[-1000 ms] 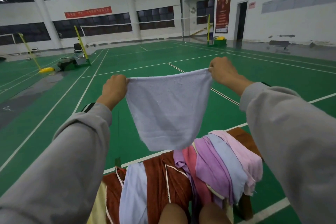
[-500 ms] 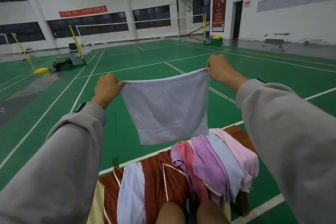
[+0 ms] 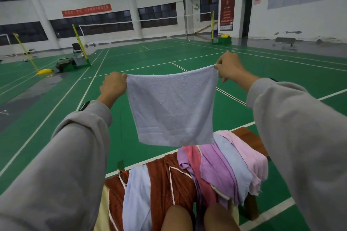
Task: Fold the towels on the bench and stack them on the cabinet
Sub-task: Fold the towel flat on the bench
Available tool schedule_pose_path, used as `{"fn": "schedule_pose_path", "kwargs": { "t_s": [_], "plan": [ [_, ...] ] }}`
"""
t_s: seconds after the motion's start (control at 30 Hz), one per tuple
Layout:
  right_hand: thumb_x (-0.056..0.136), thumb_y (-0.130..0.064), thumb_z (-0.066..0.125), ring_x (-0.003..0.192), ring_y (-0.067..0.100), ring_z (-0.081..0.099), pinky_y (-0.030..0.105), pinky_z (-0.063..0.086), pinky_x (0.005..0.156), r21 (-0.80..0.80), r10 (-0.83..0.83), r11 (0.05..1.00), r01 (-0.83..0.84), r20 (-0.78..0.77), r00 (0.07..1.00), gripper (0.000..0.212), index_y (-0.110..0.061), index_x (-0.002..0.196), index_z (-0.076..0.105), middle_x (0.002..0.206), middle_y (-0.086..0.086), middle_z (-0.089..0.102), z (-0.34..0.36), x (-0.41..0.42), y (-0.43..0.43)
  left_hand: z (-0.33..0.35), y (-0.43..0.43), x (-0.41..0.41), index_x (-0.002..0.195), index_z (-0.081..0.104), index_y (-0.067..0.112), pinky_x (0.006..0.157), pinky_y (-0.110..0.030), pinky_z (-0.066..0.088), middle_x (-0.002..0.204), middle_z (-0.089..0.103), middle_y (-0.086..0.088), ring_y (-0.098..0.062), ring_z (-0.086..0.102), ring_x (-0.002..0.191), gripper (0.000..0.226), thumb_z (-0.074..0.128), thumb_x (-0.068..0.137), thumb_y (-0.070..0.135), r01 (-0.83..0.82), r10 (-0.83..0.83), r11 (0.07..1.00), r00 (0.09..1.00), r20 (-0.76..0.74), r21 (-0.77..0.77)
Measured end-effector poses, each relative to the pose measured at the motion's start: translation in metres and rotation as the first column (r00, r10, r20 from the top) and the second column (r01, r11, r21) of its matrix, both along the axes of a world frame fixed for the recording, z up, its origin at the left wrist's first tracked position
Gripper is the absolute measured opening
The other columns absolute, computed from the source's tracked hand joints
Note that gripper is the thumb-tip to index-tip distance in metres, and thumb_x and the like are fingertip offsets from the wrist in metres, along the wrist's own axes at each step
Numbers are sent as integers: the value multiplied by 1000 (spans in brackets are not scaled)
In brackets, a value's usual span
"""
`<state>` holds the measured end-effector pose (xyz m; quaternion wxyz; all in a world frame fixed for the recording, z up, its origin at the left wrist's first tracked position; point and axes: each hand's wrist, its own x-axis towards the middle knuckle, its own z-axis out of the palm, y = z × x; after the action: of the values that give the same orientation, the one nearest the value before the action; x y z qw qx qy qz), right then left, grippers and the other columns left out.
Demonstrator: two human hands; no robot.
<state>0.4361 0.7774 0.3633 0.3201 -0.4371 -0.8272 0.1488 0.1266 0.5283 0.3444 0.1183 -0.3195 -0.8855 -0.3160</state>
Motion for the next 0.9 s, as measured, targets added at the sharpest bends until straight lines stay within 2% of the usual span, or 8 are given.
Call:
{"fn": "schedule_pose_path", "kwargs": {
  "t_s": [0.13,0.27,0.4,0.57,0.67,0.73,0.83,0.9],
  "plan": [
    [99,5,55,56,33,72,38,62,51,-56,-42,998,40,-36,998,17,6,102,72,119,21,66,1,-3,0,0,5,-6,76,61,6,81,-47,59,80,67,-14,-26,63,72,48,49,105,42,30,-56,985,987,151,168],
    [101,0,53,60,28,66,32,53,47,-14,-44,999,44,-2,999,22,2,111,72,117,16,68,-1,0,-2,0,7,1,65,57,11,68,-37,53,67,62,-9,-26,65,70,45,56,104,32,63,-111,971,973,204,229],
    [101,-3,54,60,26,66,28,49,44,-42,-32,999,31,-15,999,21,2,110,73,115,15,70,-3,2,1,1,5,7,77,65,3,65,-40,60,78,70,-19,-32,71,68,36,60,103,27,87,-164,957,949,269,277],
    [101,-4,57,56,25,67,20,44,33,-78,-24,997,20,-51,998,20,0,108,75,113,14,70,-6,1,3,2,5,9,81,61,2,76,-45,64,87,66,-16,-39,75,74,31,61,103,24,84,-206,936,918,338,342],
    [100,-6,58,58,24,66,23,46,38,-121,-29,993,19,-81,996,21,-5,108,77,112,11,72,-9,0,4,-1,2,10,92,66,-4,74,-44,64,85,68,-21,-38,75,71,28,61,103,21,76,-210,937,903,375,341],
    [97,-4,54,60,25,66,26,47,44,-236,-36,972,15,-83,996,22,-3,106,74,100,12,75,-13,-1,5,-8,-1,11,90,65,-3,65,-43,64,83,69,-25,-35,73,63,27,61,103,20,81,-194,952,905,378,294],
    [97,-3,34,43,22,65,23,44,48,-495,-46,869,-21,-121,992,25,3,114,51,60,11,71,-21,-6,2,-20,-4,6,78,66,-1,53,-36,58,72,68,-20,-29,65,57,35,62,102,23,77,-131,982,936,327,172],
    [96,-6,23,42,23,67,24,47,50,-597,-41,800,-62,-158,987,31,1,120,41,54,11,68,-25,-9,-1,-28,-3,3,71,65,0,47,-29,49,60,63,-14,-24,56,47,39,61,101,24,54,-83,993,953,291,105]
  ]
}}
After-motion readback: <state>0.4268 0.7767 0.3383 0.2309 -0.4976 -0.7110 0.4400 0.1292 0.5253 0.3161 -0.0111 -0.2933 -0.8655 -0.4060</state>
